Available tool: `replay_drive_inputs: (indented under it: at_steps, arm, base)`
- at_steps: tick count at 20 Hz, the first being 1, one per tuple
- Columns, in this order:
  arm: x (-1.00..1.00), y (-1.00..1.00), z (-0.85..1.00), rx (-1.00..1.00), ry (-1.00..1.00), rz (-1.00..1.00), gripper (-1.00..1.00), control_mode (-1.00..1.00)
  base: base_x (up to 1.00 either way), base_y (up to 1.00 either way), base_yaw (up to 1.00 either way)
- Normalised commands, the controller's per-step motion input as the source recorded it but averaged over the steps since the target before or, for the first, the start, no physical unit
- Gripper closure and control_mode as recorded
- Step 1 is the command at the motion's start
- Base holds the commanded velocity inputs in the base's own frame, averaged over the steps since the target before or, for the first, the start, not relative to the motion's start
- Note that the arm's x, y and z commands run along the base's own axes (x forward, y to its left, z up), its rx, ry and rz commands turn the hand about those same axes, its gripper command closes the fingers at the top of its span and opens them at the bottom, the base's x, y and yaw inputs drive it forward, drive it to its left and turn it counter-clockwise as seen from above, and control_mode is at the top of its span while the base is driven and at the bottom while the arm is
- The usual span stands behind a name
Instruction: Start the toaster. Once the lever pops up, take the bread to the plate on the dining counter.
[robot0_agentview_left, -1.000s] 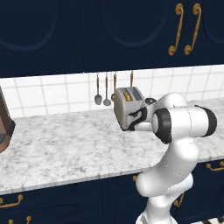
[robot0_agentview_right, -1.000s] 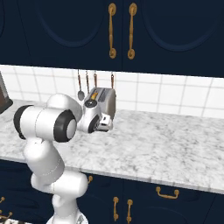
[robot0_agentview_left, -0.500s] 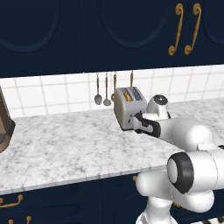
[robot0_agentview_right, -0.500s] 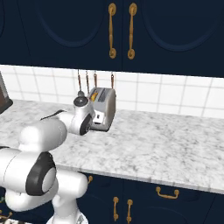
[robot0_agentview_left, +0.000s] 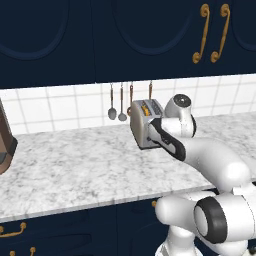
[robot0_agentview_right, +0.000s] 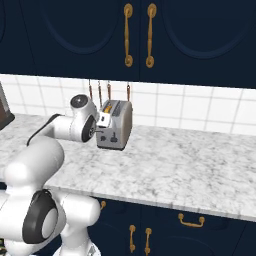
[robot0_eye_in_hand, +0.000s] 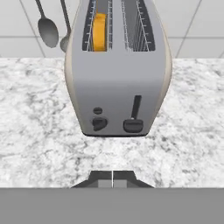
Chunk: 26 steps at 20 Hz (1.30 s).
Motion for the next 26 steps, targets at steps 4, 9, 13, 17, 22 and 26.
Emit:
replay_drive_inputs:
  at_steps: [4, 9, 13, 17, 22, 26]
  arm:
    - [0.02, 0.17, 0.31, -0.04, -0.29, -0.02, -1.00, -1.00]
    - [0.08, 0.17, 0.39, 0.00, -0.17, -0.03, -1.00, -1.00]
    - [0.28, 0.04, 0.08, 0.00, -0.05, -0.05, -1.00, -1.00]
    - [0.34, 0.01, 0.00, 0.00, -0.11, -0.03, -1.00, -1.00]
    - [0.16, 0.03, 0.00, 0.00, -0.20, 0.00, -1.00, -1.00]
    - [0.34, 0.03, 0.00, 0.00, -0.13, 0.00, -1.00, -1.00]
  base:
    - [0.00, 0.00, 0.00]
    - [0.00, 0.00, 0.00]
    - [0.00, 0.00, 0.00]
    - [0.00, 0.00, 0.00]
    - [0.00, 0.00, 0.00]
    - [0.00, 0.00, 0.00]
